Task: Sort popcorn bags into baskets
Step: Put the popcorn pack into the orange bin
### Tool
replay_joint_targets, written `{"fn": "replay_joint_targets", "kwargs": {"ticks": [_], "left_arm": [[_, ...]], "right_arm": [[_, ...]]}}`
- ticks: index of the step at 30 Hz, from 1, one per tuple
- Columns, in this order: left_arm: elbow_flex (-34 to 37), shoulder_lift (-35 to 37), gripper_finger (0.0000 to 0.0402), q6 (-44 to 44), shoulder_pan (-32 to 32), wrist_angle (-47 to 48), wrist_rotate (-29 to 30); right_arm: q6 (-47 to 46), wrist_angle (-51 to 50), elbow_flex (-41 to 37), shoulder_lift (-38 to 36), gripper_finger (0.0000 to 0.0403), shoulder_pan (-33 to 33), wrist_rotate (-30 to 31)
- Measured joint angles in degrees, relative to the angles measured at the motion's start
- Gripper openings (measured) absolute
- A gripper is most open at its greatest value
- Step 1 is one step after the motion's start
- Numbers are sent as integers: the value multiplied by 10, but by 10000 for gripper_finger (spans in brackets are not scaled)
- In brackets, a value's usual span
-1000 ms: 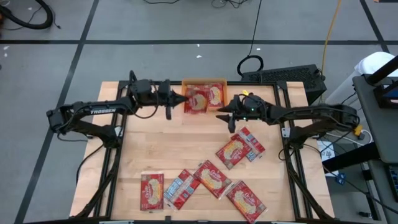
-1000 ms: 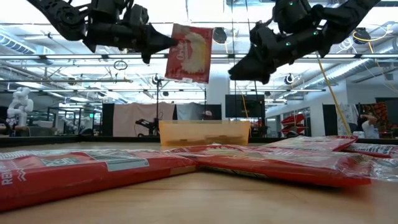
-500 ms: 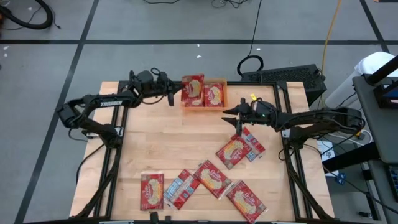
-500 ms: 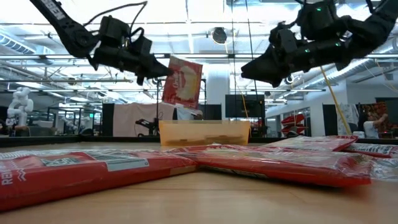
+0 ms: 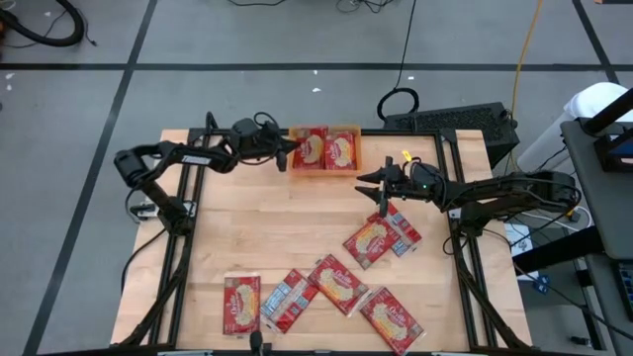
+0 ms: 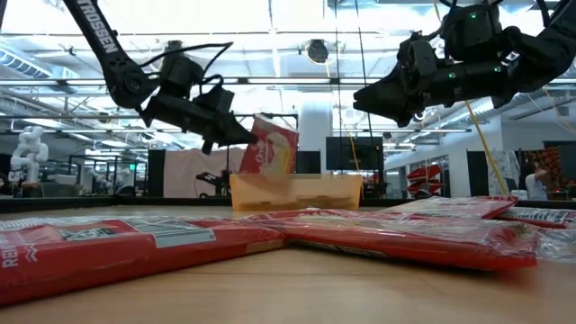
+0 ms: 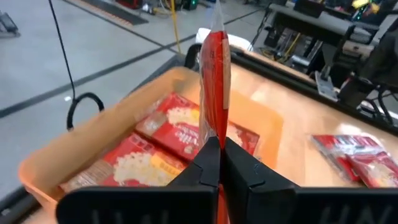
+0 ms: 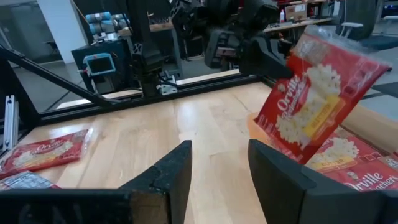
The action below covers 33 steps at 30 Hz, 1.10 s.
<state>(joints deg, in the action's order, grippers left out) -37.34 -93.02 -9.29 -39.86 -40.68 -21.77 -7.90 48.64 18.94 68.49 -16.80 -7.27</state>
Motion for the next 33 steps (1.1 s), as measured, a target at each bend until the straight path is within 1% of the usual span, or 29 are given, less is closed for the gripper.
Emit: {"fn": "replay_joint_targets", "kwargs": {"ticks": [3, 5, 13, 18, 21, 30, 33], "left_arm": [[0, -5, 3, -9, 1, 0, 7], [0, -6, 9, -17, 0, 1, 13], [0, -6, 54, -15, 0, 2, 15], [0, -6, 85, -14, -1, 19, 54], [0, -6, 102, -14, -5, 20, 65], [0, -6, 148, -14, -20, 14, 69], [0, -2, 160, -13, -21, 16, 69]], "right_arm": [[-3, -1, 0, 0, 148, 0, 0], [-4, -1, 0, 0, 148, 0, 0], [-4, -2, 0, 0, 148, 0, 0], [-4, -2, 0, 0, 148, 0, 0], [-7, -2, 0, 0, 148, 0, 0], [-9, -2, 0, 0, 148, 0, 1], [-8, -4, 0, 0, 148, 0, 15]]}}
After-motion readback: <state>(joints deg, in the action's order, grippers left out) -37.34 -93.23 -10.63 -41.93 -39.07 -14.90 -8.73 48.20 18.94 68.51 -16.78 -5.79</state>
